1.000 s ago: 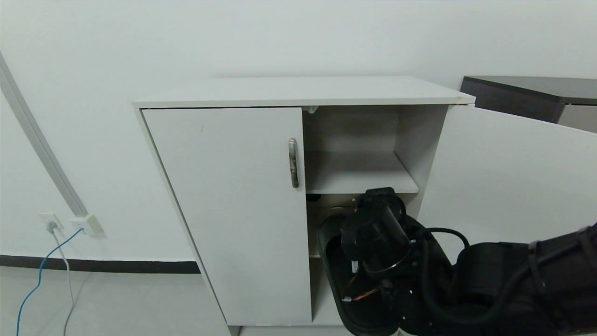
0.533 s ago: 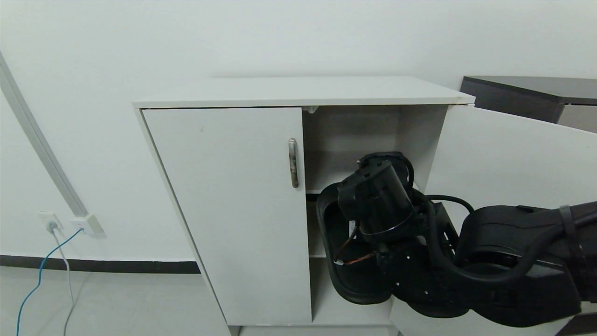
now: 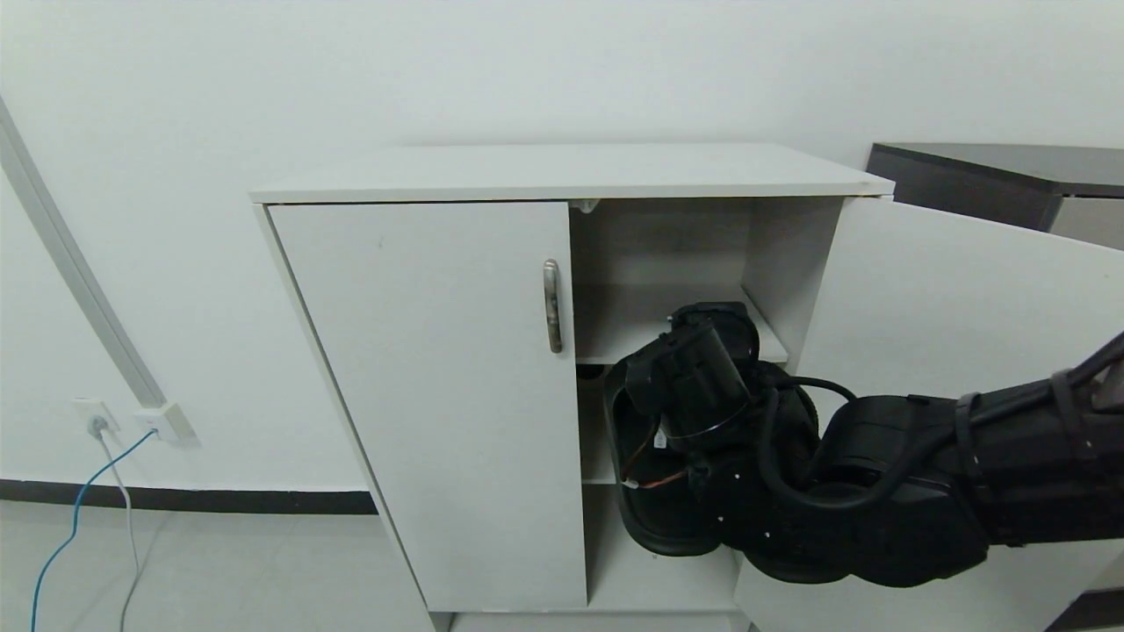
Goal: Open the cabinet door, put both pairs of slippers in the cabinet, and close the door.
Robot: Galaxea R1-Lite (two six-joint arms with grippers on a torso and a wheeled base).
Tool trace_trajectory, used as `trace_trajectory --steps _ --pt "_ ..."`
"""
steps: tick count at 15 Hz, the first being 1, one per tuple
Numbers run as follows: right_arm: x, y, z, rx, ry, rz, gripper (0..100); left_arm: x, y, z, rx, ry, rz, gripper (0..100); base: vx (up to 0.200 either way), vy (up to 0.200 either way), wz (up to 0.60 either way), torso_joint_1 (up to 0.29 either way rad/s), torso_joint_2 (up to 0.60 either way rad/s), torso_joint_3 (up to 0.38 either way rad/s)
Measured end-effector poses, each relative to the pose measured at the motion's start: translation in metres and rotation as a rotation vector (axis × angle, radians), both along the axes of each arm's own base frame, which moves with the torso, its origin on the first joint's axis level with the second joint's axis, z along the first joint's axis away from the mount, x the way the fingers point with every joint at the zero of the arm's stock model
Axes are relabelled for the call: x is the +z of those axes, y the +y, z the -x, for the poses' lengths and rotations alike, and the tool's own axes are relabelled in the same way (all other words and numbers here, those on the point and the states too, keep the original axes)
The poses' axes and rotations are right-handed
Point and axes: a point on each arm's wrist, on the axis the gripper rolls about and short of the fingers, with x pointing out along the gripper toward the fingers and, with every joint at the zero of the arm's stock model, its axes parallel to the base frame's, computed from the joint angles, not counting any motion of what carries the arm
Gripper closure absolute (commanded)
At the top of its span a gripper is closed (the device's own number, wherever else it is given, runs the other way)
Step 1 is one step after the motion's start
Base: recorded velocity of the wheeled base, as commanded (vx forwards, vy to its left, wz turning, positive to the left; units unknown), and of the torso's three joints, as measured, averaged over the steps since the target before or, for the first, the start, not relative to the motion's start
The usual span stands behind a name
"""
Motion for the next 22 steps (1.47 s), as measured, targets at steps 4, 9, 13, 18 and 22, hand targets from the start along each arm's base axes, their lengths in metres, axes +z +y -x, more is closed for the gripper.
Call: trace_trajectory --steps 4,9,13,18,22 --pt "-0.002 -0.002 -0.004 -0.011 0.003 0.005 100 0.0 0.0 0.0 0.0 0.0 -0.001 100 0.2 0.0 0.0 -0.004 0.0 -0.001" --pt "-0.001 -0.003 -0.004 -0.012 0.001 0.004 100 0.0 0.0 0.0 0.0 -0.001 0.0 100 0.16 0.0 0.0 0.004 0.0 0.003" --pt "0.0 -0.004 -0.005 -0.016 0.0 0.003 100 0.0 0.0 0.0 0.0 0.0 0.0 100 0.0 0.0 0.0 0.0 0.0 0.0" --pt "0.005 -0.007 -0.013 -0.01 -0.003 0.015 100 0.0 0.0 0.0 0.0 -0.001 0.0 100 0.0 0.0 0.0 0.0 0.0 0.0" --pt "0.018 -0.008 -0.038 0.0 -0.021 -0.017 100 0.0 0.0 0.0 0.0 0.0 0.0 100 0.0 0.0 0.0 0.0 0.0 0.0"
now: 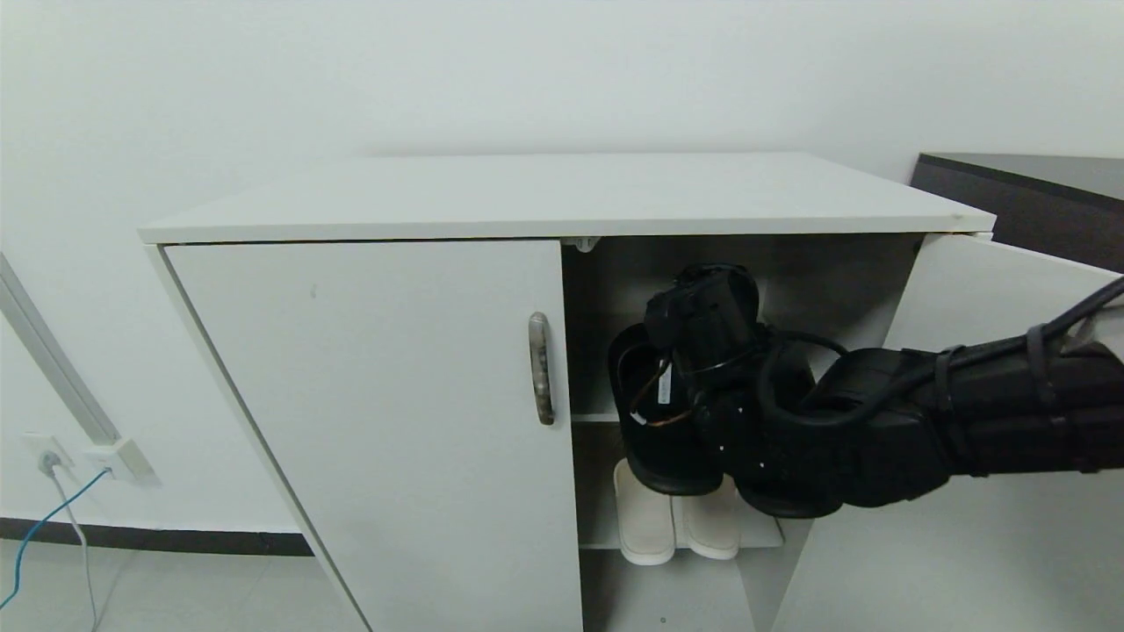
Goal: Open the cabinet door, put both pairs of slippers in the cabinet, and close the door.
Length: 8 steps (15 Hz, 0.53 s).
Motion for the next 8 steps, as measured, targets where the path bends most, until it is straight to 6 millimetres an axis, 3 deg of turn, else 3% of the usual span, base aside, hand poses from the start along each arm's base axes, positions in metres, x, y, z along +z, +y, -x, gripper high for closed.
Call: trace_trajectory --steps 8 --pt "0.008 0.005 -0.058 0.004 -0.044 -0.059 100 0.0 0.0 0.0 0.0 0.0 0.001 100 0.0 0.0 0.0 0.0 0.0 0.0"
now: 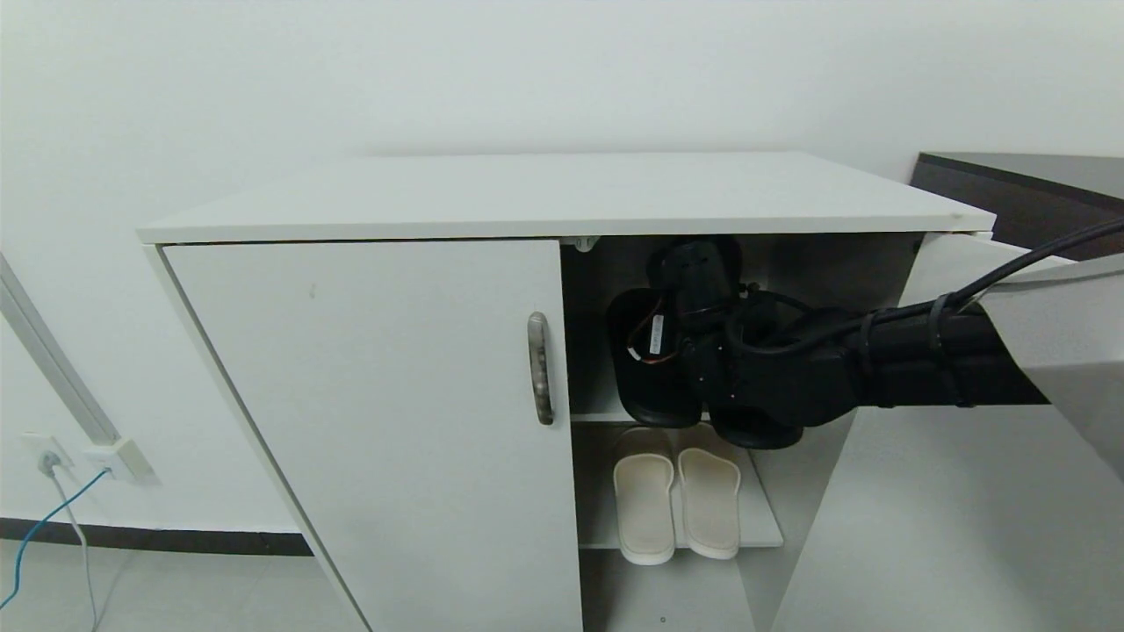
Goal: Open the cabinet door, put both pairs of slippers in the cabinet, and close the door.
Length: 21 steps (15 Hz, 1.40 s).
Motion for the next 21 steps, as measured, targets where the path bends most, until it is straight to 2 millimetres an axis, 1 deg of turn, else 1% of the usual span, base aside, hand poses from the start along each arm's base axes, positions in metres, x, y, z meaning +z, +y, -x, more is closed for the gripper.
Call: trace_trajectory --steps 4,7,10,14,15,19,21 --pt "-0.007 -0.001 -0.017 -0.014 -0.001 0.002 100 0.0 0.0 0.0 0.0 0.0 0.0 100 0.0 0.0 0.0 0.0 0.0 0.0" --pt "-0.012 -0.001 -0.026 -0.024 -0.001 0.01 100 0.0 0.0 0.0 0.0 0.0 0.0 100 0.0 0.0 0.0 0.0 0.0 0.0" --pt "-0.017 -0.002 -0.032 -0.032 0.002 0.015 100 0.0 0.0 0.0 0.0 0.0 0.0 100 0.0 0.0 0.0 0.0 0.0 0.0" --pt "-0.02 -0.002 -0.034 -0.035 0.008 0.02 100 0.0 0.0 0.0 0.001 0.0 0.0 100 0.0 0.0 0.0 0.0 0.0 0.0" --pt "-0.021 -0.002 -0.034 -0.035 0.01 0.021 0 0.0 0.0 0.0 0.0 0.0 -0.001 100 0.0 0.0 0.0 0.0 0.0 0.0" --pt "-0.024 -0.003 -0.032 -0.034 0.023 0.033 0 0.0 0.0 0.0 0.001 0.0 -0.001 100 0.0 0.0 0.0 0.0 0.0 0.0" --pt "-0.024 -0.005 -0.022 -0.025 0.037 0.048 0 0.0 0.0 0.0 0.0 0.0 -0.001 100 0.0 0.0 0.0 0.0 0.0 0.0"
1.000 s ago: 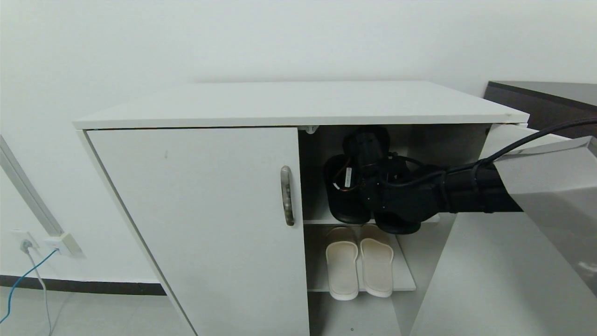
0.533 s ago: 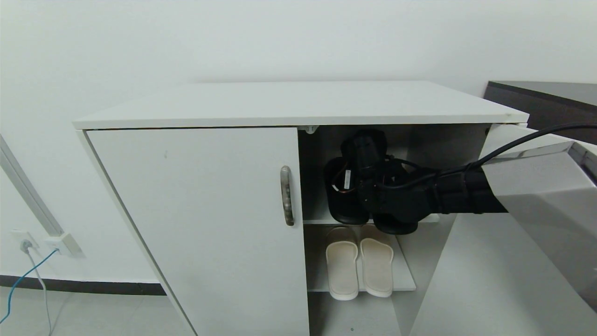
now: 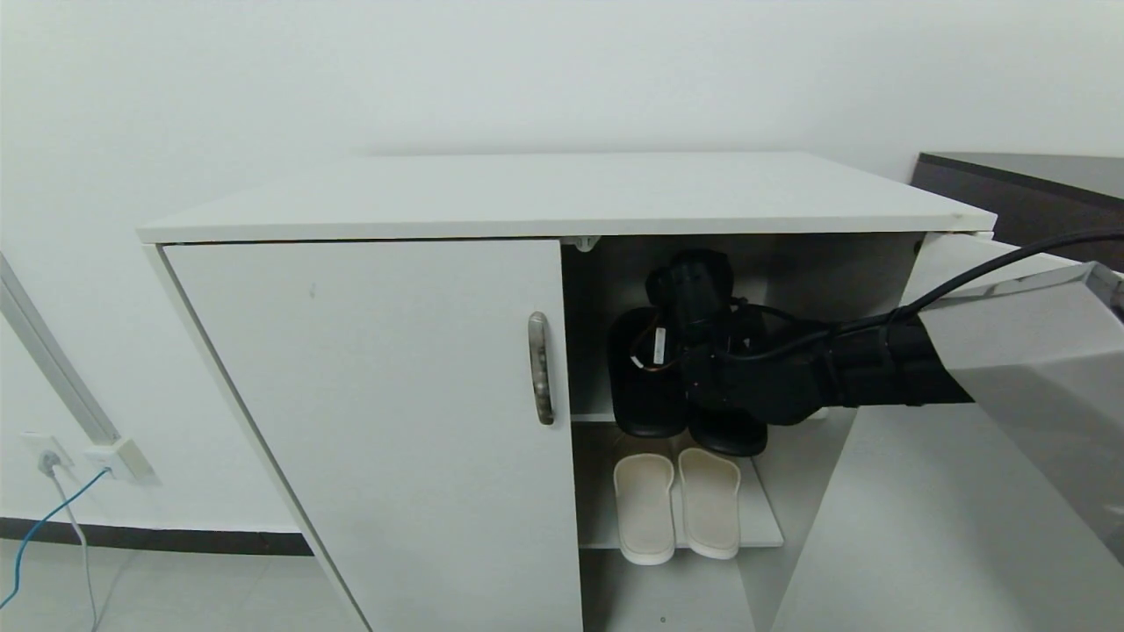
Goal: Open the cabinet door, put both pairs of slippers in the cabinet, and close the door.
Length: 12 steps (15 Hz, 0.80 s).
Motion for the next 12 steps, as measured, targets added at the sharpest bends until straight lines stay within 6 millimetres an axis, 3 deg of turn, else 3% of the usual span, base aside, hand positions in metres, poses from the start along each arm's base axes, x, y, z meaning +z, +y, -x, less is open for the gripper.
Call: trace_trajectory --steps 3,10,12 --pt "0.005 -0.002 0.02 0.023 0.012 0.012 0 0.0 0.0 0.0 0.0 0.0 0.0 100 0.0 0.0 0.0 0.0 0.0 0.0" --pt "0.014 -0.018 0.099 0.131 -0.03 -0.026 0 0.0 0.0 0.0 0.0 0.0 0.0 100 0.0 0.0 0.0 0.0 0.0 0.0" --pt "0.017 -0.026 0.122 0.195 -0.066 -0.025 0 0.0 0.0 0.0 0.0 0.0 0.0 100 -0.2 0.0 0.0 0.0 0.0 0.0"
